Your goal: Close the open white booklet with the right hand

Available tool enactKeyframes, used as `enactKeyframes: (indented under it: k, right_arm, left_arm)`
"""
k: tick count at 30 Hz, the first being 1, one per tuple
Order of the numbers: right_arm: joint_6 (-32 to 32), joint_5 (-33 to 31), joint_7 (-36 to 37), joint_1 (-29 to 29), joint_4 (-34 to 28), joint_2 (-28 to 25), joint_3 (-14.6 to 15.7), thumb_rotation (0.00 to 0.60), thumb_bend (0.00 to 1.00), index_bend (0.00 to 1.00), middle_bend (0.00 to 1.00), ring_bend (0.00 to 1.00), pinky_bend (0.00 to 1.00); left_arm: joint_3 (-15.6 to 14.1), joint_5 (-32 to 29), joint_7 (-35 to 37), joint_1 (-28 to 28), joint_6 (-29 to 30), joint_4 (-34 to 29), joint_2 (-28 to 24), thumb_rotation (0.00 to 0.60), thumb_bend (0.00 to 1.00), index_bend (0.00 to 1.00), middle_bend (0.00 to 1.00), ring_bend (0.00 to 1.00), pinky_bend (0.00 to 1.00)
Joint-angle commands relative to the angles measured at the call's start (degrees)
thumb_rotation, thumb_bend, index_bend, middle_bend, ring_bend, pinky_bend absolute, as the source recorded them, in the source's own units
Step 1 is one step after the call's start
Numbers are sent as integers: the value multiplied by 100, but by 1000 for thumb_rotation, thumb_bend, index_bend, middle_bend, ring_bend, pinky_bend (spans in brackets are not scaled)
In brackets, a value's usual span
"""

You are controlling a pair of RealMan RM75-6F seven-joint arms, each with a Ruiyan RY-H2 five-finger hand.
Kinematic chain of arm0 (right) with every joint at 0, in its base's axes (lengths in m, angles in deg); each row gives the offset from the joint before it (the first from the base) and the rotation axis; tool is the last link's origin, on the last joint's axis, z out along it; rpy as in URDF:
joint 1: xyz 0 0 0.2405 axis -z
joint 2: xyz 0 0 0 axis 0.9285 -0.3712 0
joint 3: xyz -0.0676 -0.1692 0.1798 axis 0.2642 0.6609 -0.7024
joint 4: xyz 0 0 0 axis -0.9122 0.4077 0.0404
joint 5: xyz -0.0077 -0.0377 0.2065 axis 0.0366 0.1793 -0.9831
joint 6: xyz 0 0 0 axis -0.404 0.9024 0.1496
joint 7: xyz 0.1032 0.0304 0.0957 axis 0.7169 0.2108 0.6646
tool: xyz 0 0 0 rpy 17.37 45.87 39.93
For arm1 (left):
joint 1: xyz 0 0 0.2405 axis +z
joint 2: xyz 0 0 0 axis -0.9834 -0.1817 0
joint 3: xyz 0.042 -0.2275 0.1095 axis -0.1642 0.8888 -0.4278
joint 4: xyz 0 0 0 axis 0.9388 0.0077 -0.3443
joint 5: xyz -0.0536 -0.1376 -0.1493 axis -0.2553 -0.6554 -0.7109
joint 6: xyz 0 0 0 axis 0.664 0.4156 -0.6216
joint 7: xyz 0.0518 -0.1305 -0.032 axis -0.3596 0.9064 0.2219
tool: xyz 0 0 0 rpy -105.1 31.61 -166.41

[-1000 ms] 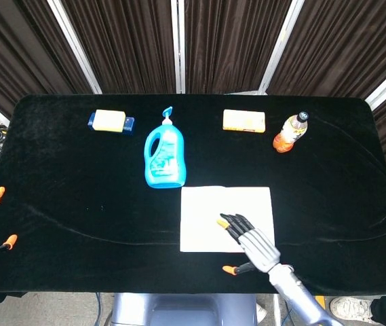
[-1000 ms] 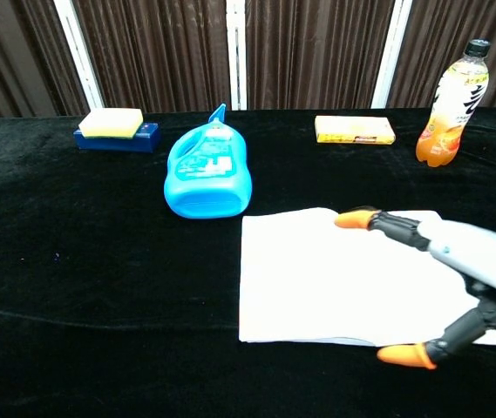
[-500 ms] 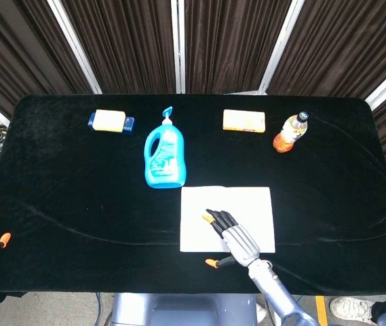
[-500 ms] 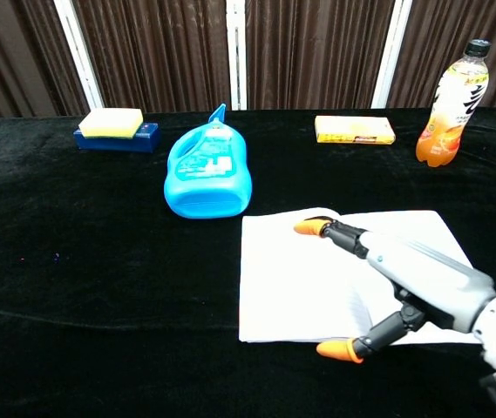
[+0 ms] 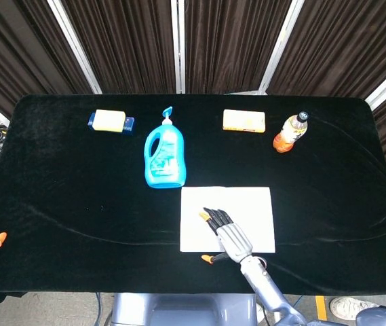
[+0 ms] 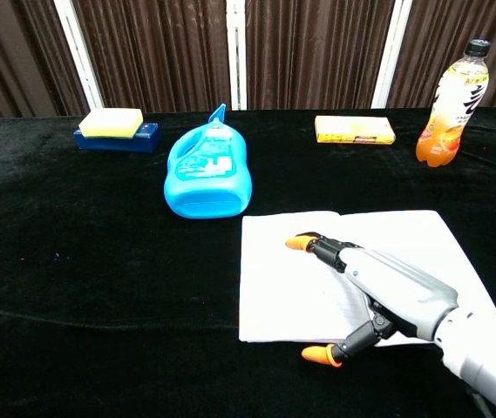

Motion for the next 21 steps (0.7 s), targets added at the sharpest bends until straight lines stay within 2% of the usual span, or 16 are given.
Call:
enactKeyframes:
  k: [1, 5, 10, 21]
  right_arm:
    - [13, -70, -117, -9, 223, 158, -23, 600, 49, 0, 0, 0, 0]
    - [159, -68, -178, 7, 483, 318, -50, 600, 52, 0, 0, 0, 0]
    - [628, 57, -310, 77, 1001, 651, -100, 600, 81, 0, 0, 0, 0]
    - [1435, 219, 14, 198, 1917, 1208, -216, 600, 256, 0, 0, 0, 0]
  left_arm:
    - [1, -13, 8, -5, -13, -6, -6, 600, 216, 0, 0, 0, 0]
    - [0, -23, 7, -12, -16, -7, -3, 600, 216, 0, 0, 0, 0]
    - [-11, -25, 28, -21, -38, -26, -16, 600, 217, 0, 0, 0, 0]
    - [-48, 20, 65, -25, -46, -66, -33, 600, 216, 0, 0, 0, 0]
